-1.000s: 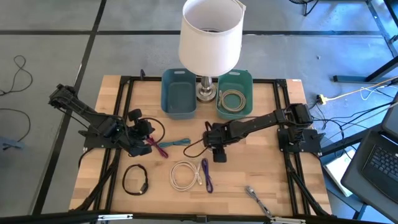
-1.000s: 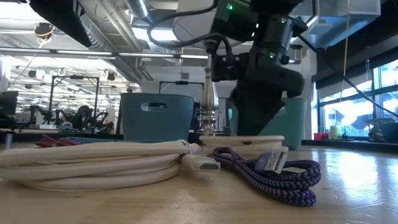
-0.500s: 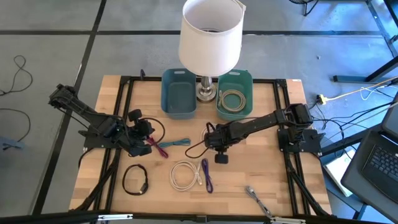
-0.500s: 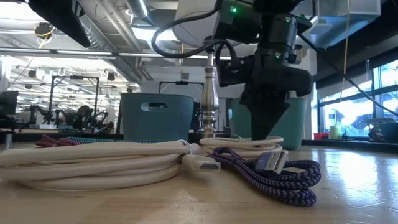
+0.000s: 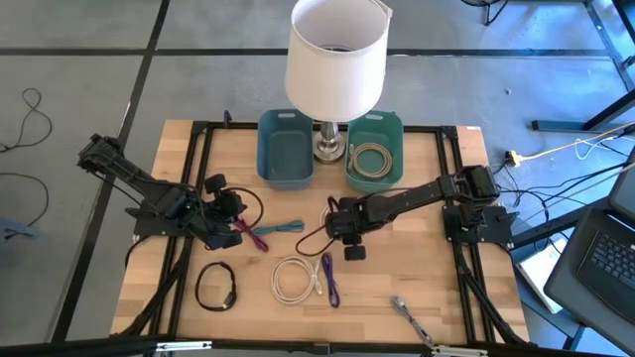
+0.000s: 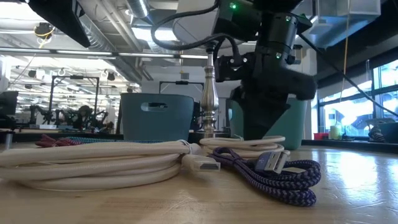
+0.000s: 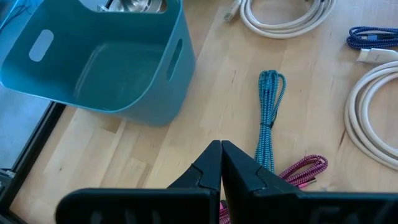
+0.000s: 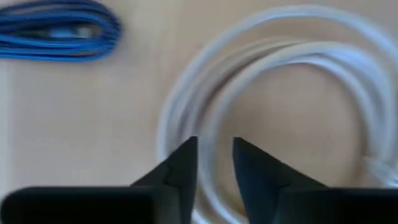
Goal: Pick & Place USB Port
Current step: Put the top white hdmi cable into the green bin
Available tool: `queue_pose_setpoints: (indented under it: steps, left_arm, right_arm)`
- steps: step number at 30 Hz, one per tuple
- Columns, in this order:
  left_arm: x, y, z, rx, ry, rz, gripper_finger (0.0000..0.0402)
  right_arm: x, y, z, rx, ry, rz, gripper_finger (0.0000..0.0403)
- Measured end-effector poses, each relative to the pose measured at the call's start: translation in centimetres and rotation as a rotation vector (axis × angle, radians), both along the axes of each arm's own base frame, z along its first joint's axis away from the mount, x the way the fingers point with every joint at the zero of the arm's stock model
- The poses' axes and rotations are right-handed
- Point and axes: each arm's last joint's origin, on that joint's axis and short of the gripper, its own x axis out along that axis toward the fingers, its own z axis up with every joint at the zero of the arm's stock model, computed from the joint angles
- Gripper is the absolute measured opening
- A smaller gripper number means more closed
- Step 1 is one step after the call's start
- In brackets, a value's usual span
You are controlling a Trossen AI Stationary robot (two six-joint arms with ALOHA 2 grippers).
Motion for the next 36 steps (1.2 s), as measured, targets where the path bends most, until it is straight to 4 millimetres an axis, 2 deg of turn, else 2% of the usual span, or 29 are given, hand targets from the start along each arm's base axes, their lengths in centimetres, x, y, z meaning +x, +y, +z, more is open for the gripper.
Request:
queue_pose_setpoints:
  steps: [4, 10, 16, 19, 23, 30, 36]
  left_arm:
    - [0.0, 0.0, 0.0, 0.000, 0.000, 0.000, 0.0003]
    - [0.0, 0.0, 0.0, 0.000, 0.000, 0.000, 0.0003]
    - [0.0, 0.0, 0.0, 0.017, -0.010, 0.008, 0.0003]
    - [0.0, 0.0, 0.0, 0.013, -0.008, 0.006, 0.0003]
    - [0.0, 0.0, 0.0, -0.004, 0.002, -0.001, 0.0003]
    - [0.0, 0.0, 0.0, 0.000, 0.000, 0.000, 0.0003]
    - [0.0, 0.0, 0.0, 0.000, 0.000, 0.000, 0.0003]
  right_arm:
    - [0.0, -0.2, 0.0, -0.078, -0.007, 0.023, 0.0164]
    - [-0.1, -0.1, 0.2, -0.055, 0.027, 0.039, 0.0204]
    - [0.9, 0.1, 3.6, -0.116, 0.034, 0.041, 0.0212]
    - [1.5, 0.4, 5.6, -0.049, 0.024, 0.025, 0.0205]
    - [1.4, 0.9, 6.7, 0.065, 0.067, 0.015, 0.0197]
    - [0.0, 2.0, 5.1, 0.092, 0.159, 0.020, 0.0194]
    - [-0.1, 2.2, 2.9, 0.107, 0.108, 0.005, 0.0195]
